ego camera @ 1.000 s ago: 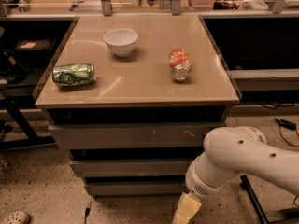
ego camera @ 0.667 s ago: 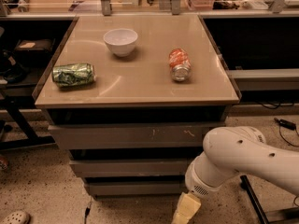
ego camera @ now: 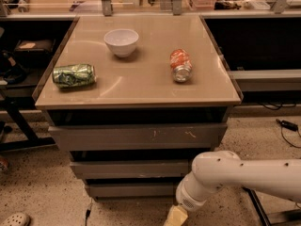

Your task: Open bottom drawer

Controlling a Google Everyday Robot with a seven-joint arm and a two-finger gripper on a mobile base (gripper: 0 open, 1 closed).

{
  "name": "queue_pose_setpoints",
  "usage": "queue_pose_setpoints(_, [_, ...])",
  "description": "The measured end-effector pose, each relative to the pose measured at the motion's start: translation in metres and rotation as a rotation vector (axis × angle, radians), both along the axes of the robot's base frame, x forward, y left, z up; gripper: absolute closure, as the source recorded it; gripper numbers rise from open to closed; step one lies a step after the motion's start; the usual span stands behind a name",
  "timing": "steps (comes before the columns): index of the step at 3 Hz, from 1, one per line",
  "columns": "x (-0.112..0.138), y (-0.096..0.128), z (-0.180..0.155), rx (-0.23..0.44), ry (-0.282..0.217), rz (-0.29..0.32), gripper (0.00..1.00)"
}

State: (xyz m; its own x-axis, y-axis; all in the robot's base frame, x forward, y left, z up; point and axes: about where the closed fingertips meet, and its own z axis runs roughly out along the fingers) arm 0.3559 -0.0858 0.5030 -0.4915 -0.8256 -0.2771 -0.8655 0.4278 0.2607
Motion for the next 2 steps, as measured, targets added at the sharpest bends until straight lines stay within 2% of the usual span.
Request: queue_pose_setpoints(2, [0.017, 0.014, -0.105, 0.07, 0.039, -0.069, 0.0])
